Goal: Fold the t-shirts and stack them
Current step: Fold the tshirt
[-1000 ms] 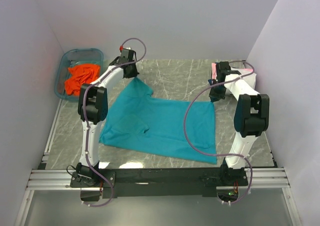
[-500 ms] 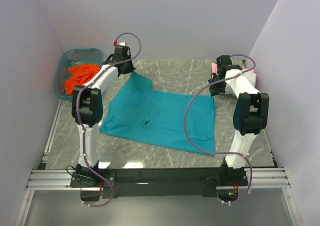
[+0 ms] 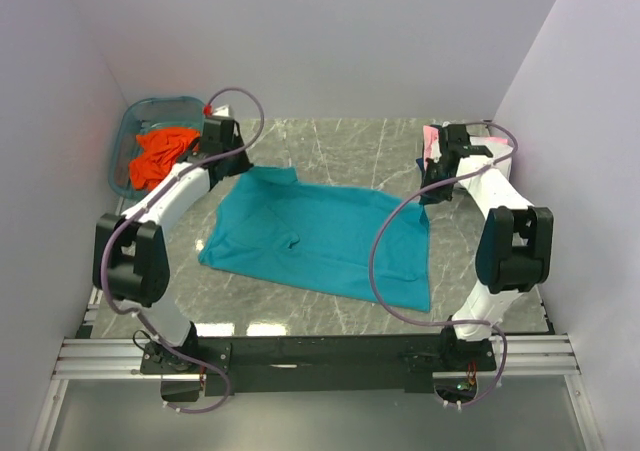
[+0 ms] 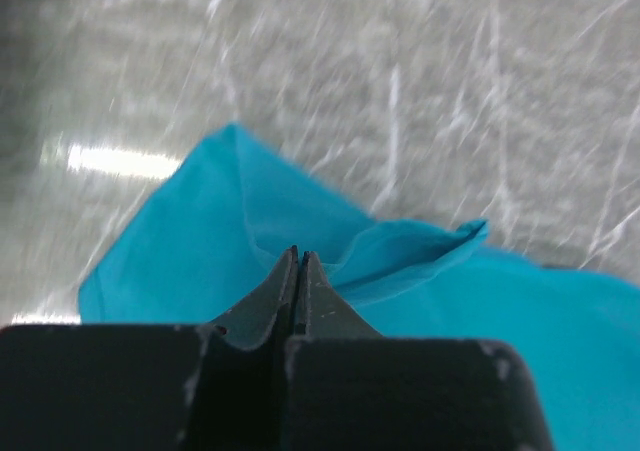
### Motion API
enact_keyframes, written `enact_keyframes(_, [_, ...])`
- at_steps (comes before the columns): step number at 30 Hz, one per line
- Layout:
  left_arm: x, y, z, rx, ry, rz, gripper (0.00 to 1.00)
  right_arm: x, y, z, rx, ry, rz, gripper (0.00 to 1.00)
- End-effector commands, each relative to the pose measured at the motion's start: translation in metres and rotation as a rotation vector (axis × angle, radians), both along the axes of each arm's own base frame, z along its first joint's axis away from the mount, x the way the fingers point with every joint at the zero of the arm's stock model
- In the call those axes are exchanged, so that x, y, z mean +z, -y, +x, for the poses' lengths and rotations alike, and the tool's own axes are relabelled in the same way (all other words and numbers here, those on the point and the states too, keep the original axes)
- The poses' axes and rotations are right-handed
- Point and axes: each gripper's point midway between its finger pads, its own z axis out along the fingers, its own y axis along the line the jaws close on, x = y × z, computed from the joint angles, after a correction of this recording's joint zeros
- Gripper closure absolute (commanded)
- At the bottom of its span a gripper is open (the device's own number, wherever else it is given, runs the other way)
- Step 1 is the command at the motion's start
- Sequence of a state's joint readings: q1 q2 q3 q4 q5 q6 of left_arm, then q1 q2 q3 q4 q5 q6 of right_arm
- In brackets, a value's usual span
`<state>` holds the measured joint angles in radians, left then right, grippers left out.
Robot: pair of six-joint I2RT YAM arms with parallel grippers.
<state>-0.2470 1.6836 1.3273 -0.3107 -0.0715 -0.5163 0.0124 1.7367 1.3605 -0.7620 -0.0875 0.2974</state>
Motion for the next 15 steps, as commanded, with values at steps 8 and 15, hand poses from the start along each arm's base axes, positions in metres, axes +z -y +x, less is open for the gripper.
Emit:
enact_keyframes(8, [-0.007,-0.024,-0.070,0.083,-0.038,-0.008,1.00,0.001,0.000,-0.038,-0.001,0.009,0.016,1.00])
enact_keyframes(15, [-0.016,-0.033,-0.098,0.119,-0.072,-0.012,1.00,-0.003,0.000,-0.059,-0.006,-0.014,0.019,1.00])
